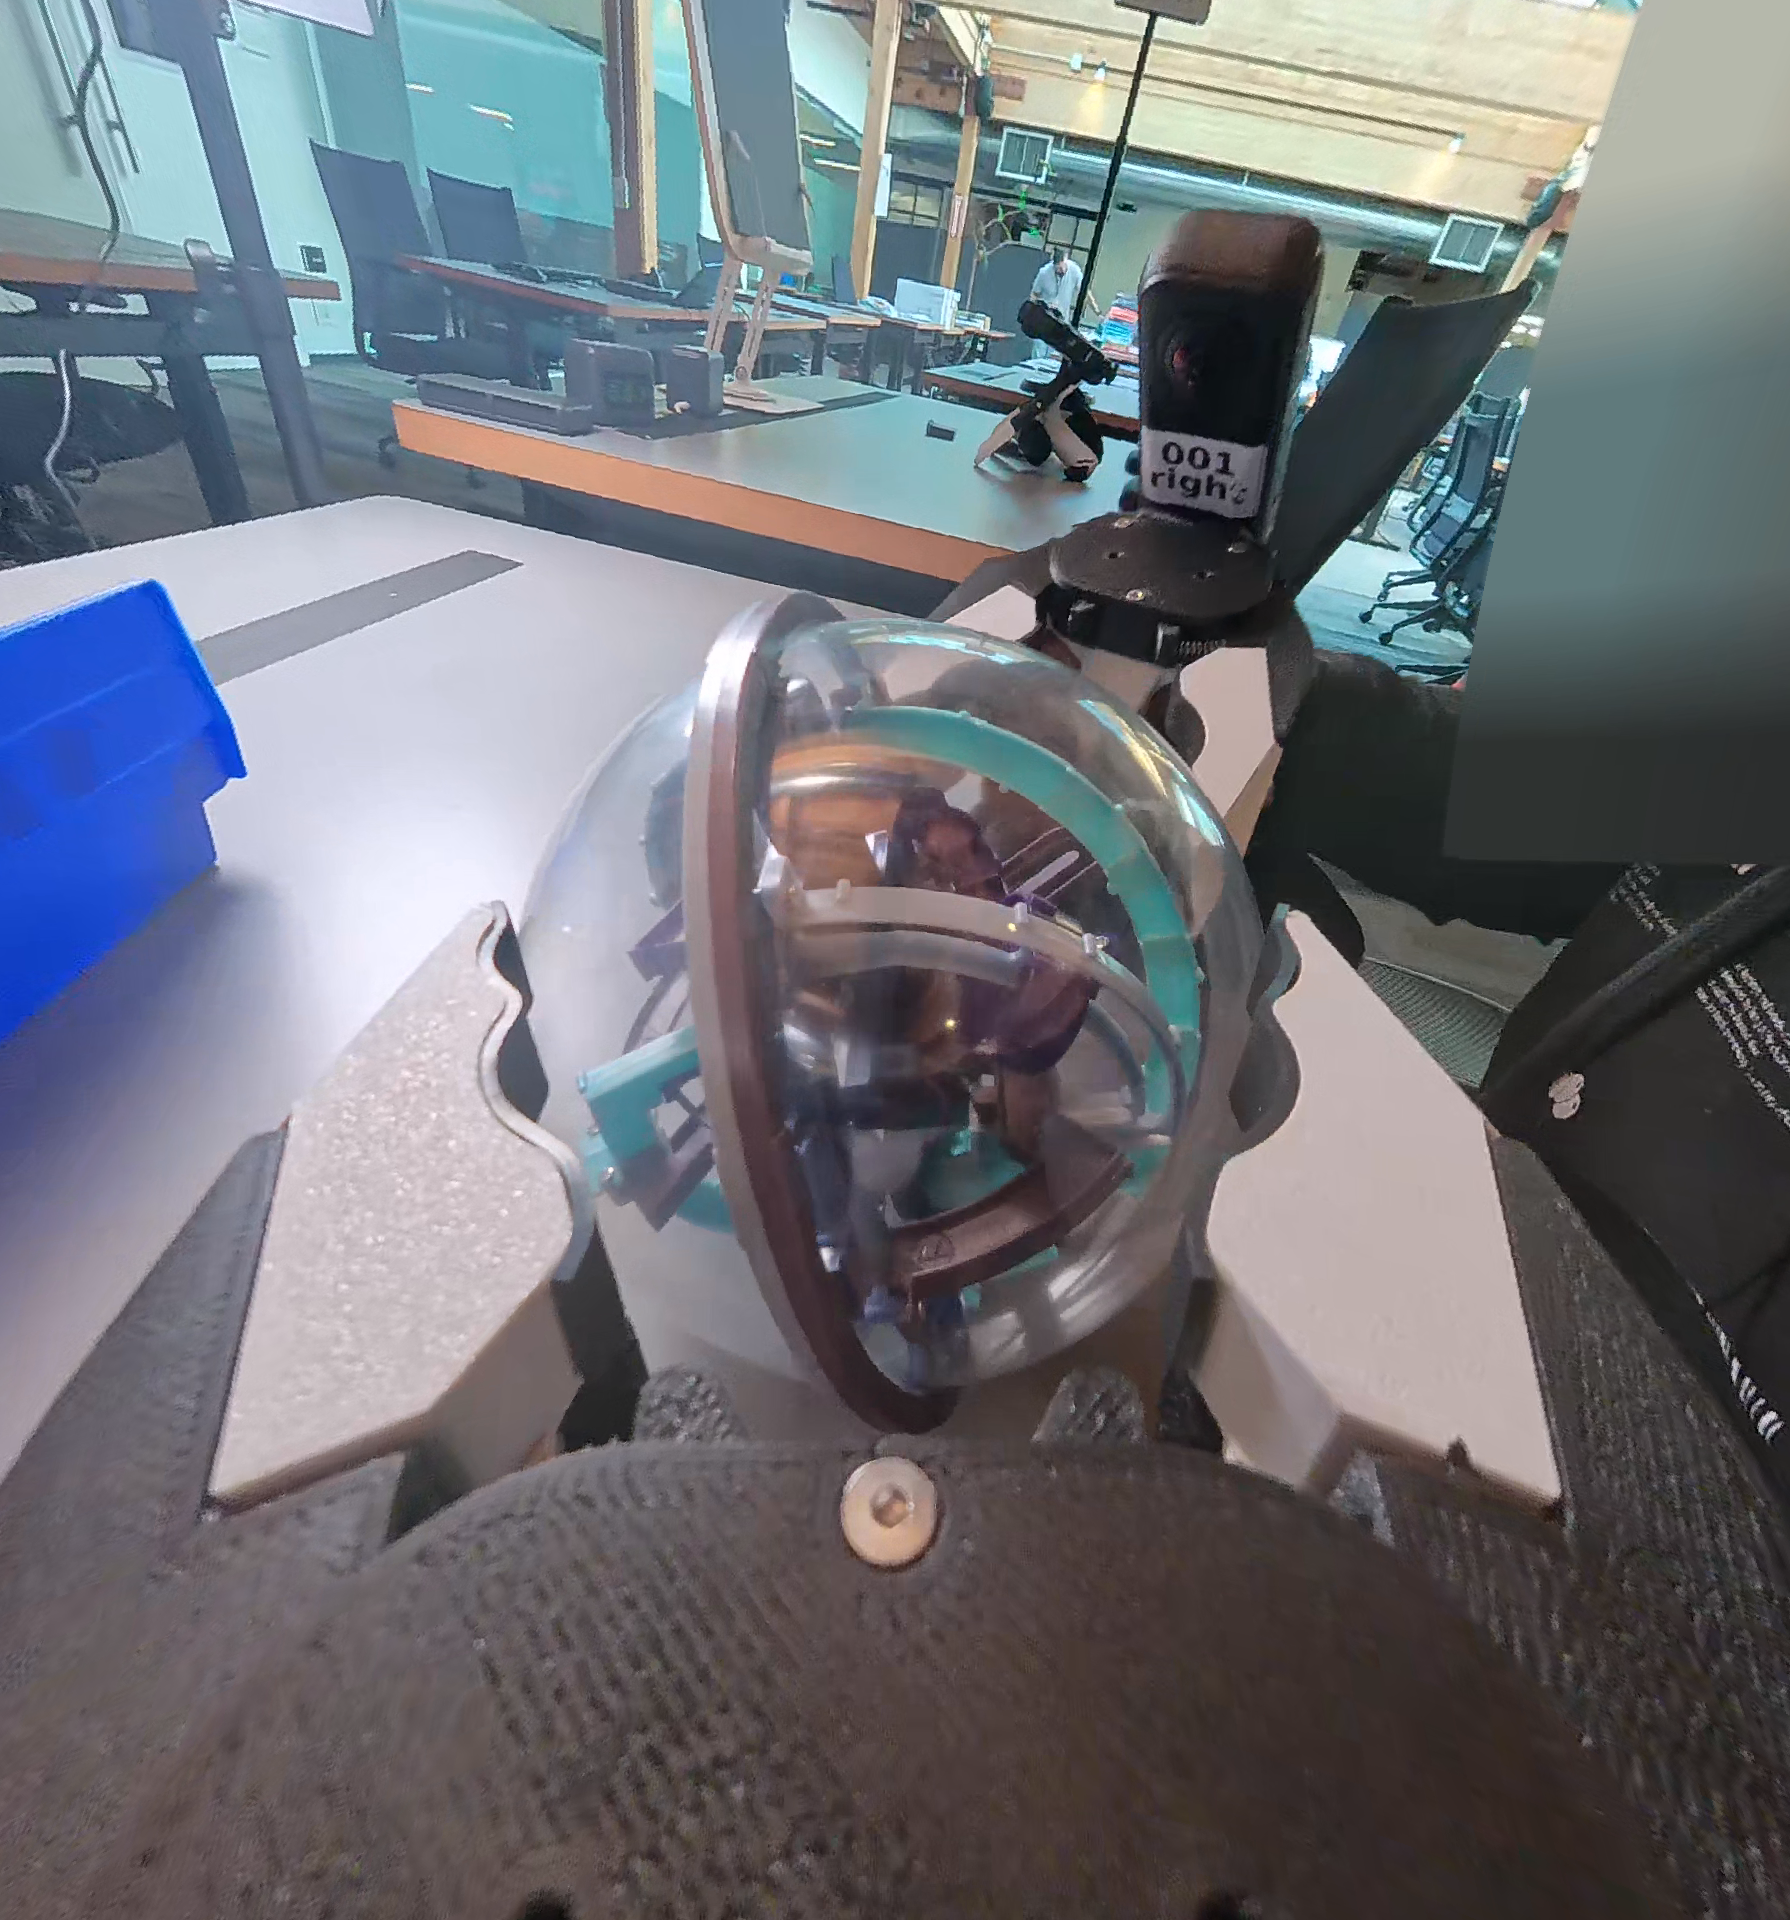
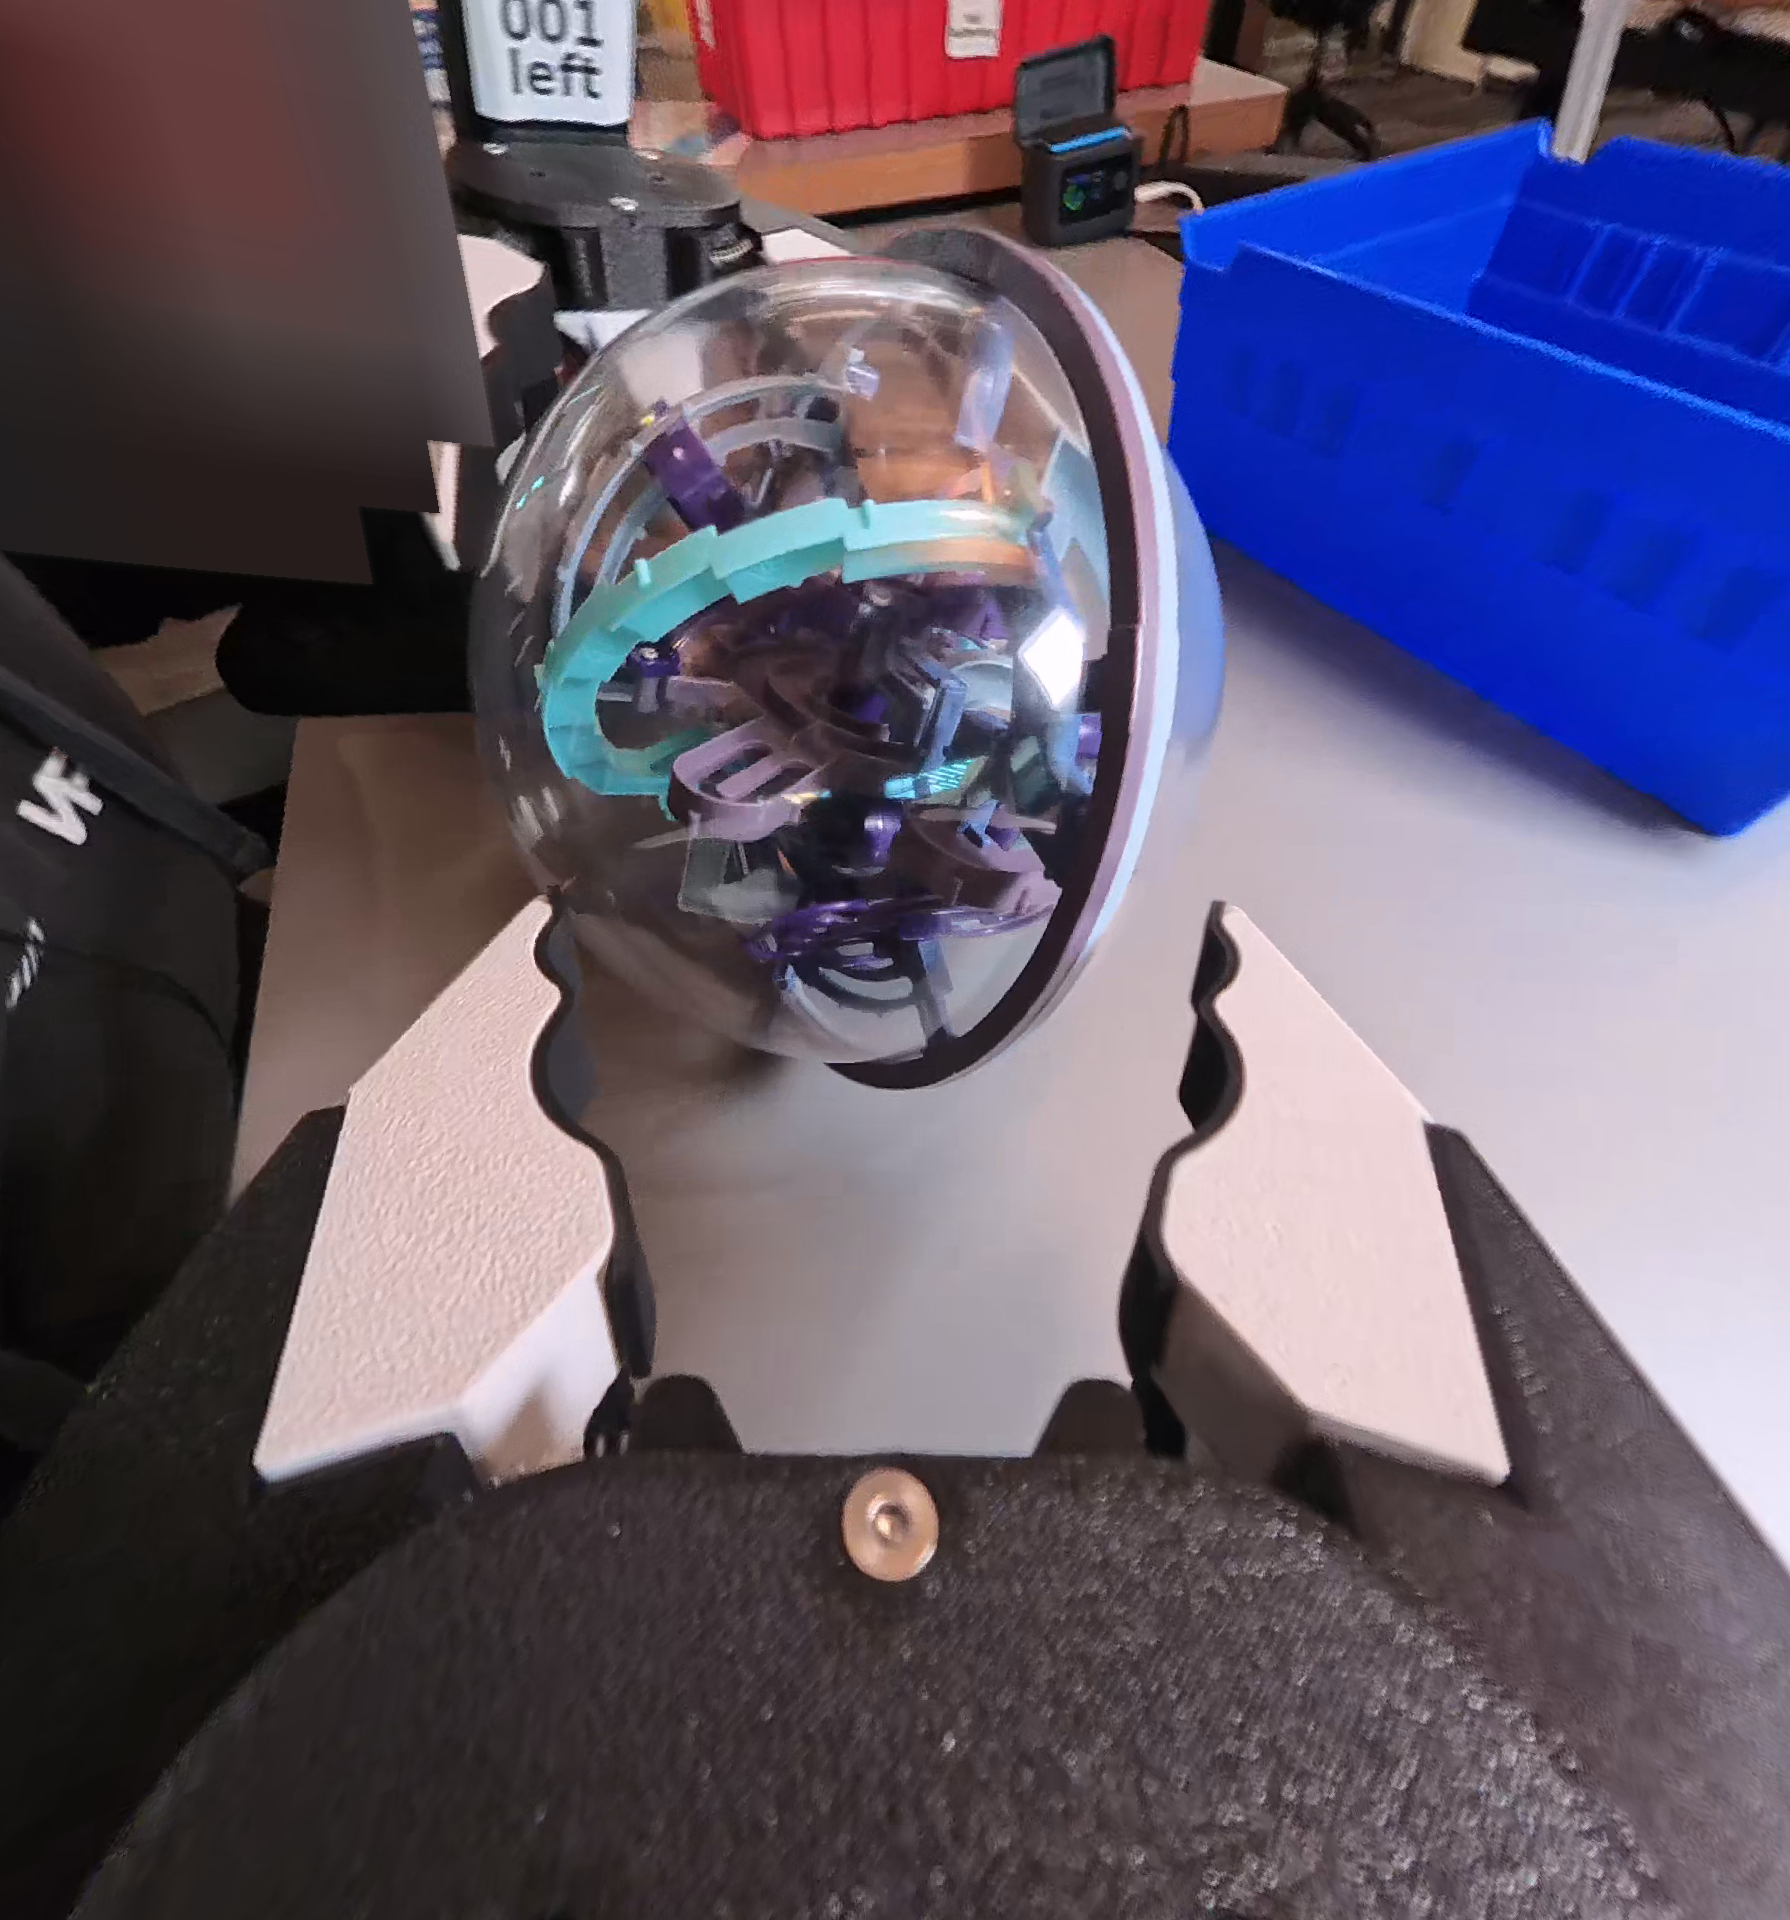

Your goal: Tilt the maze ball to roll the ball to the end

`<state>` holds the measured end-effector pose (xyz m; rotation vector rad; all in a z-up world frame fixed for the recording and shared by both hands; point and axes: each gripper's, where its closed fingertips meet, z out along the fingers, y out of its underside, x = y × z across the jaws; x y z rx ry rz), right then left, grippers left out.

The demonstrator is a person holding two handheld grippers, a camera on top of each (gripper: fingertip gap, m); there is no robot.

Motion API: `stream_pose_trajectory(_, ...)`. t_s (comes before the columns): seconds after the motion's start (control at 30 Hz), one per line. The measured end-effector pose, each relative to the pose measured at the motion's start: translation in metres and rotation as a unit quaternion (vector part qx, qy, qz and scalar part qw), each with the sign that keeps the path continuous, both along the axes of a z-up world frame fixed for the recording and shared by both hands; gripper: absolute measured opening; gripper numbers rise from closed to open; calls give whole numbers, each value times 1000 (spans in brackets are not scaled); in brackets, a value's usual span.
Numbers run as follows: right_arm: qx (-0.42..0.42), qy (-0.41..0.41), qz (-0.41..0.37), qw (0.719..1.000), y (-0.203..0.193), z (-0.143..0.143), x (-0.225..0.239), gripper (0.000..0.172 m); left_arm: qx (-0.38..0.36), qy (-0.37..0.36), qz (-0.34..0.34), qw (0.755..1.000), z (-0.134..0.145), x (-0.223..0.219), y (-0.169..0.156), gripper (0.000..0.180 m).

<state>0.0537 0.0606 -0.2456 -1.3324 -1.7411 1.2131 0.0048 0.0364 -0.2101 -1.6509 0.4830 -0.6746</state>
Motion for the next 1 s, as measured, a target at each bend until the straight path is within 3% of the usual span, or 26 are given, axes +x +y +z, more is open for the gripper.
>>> stream_pose_trajectory(0.17,-84,-40,-131,987,-7,13,2,131,2,11,13,1000,0,6,-1,135)
stream_pose_trajectory(0.37,-21,-46,-173,984,-17,0,-10,143,7,39,35,999,-1,15,1,136)
stream_pose_trajectory(0.53,-30,-21,-104,994,-11,-2,-9,146,1,44,13,999,0,16,-7,136)
stream_pose_trajectory(0.67,-50,-6,-30,998,-6,-1,-2,146,-18,-37,-86,995,12,8,-22,131)
stream_pose_trajectory(0.73,-48,-7,-6,999,-5,-2,-2,146,-14,-72,-103,992,15,-7,-16,136)
stream_pose_trajectory(0.87,-23,-10,46,999,-7,-1,-5,146,-63,-55,-171,982,-15,-11,-6,151)
stream_pose_trajectory(0.93,-9,-11,74,997,-10,-1,-7,145,-68,-72,-218,971,-17,-2,-10,151)
stream_pose_trajectory(1.0,-4,-16,99,995,-13,-1,-9,146,-69,-44,-239,968,-25,9,-13,150)
